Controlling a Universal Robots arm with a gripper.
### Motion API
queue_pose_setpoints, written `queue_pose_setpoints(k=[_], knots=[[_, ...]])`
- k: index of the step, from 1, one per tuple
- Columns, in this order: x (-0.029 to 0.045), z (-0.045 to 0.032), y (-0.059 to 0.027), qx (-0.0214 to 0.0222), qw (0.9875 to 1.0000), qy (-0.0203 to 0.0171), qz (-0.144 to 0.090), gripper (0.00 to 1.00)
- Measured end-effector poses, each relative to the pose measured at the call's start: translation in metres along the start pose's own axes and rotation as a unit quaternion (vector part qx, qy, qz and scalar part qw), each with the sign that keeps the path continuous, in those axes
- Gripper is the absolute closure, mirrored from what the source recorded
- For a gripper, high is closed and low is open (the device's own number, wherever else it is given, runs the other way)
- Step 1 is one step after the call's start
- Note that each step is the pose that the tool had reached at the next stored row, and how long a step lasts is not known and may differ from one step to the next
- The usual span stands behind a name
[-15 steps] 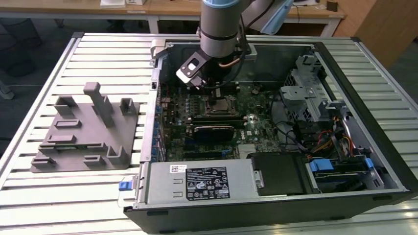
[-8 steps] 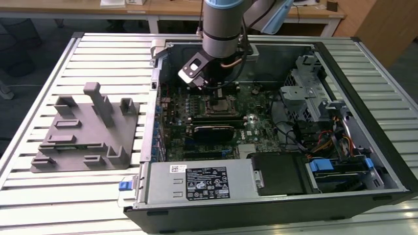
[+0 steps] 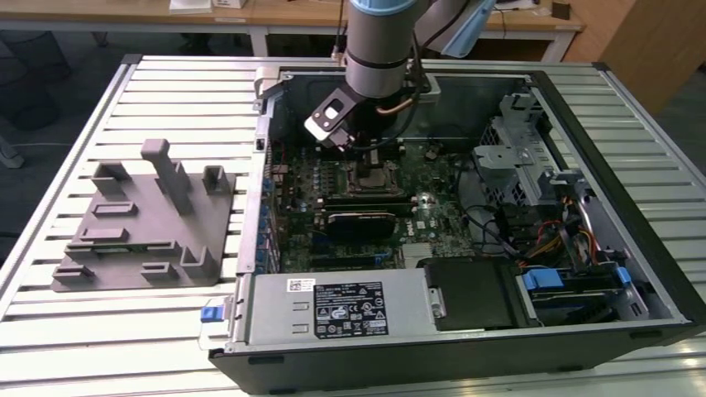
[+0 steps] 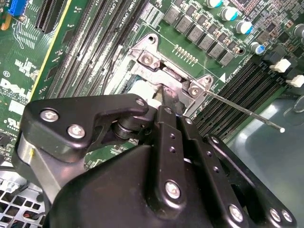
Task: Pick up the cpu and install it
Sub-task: 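Close the cpu cover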
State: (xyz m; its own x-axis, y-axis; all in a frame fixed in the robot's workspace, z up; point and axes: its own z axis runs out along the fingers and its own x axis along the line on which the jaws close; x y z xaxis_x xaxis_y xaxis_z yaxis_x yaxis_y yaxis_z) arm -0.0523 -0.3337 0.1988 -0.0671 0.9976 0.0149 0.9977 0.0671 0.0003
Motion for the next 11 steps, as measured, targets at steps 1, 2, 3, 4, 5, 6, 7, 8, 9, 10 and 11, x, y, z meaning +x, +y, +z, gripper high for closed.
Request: queue_pose_setpoints(k=[1, 2, 3, 4, 5, 6, 7, 8, 9, 10, 11], knots=[[0.0001, -0.0005, 0.0002, -0.0003, 1.0, 0.0003, 0.0, 0.89], [0.0003, -0.0016, 0.0003, -0.0005, 1.0, 0.0006, 0.0, 0.89], [0.0001, -0.0039, 0.0002, -0.0001, 1.0, 0.0002, 0.0, 0.89], [0.0001, -0.0067, 0.0001, 0.0001, 1.0, 0.0, 0.0, 0.89], [0.0001, -0.0093, 0.0001, 0.0, 1.0, 0.0001, 0.0, 0.89], [0.0001, -0.0121, 0.0001, 0.0001, 1.0, 0.0, 0.0, 0.89], [0.0002, -0.0149, 0.0001, 0.0, 1.0, 0.0, 0.0, 0.89], [0.0002, -0.0172, 0.0001, 0.0001, 1.0, 0.0, 0.0, 0.89], [0.0002, -0.0194, 0.0001, 0.0001, 1.0, -0.0001, 0.0, 0.89], [0.0003, -0.0207, 0.0001, 0.0001, 1.0, 0.0, 0.0, 0.89], [0.0001, -0.021, 0.0001, 0.0001, 1.0, 0.0, 0.0, 0.89]])
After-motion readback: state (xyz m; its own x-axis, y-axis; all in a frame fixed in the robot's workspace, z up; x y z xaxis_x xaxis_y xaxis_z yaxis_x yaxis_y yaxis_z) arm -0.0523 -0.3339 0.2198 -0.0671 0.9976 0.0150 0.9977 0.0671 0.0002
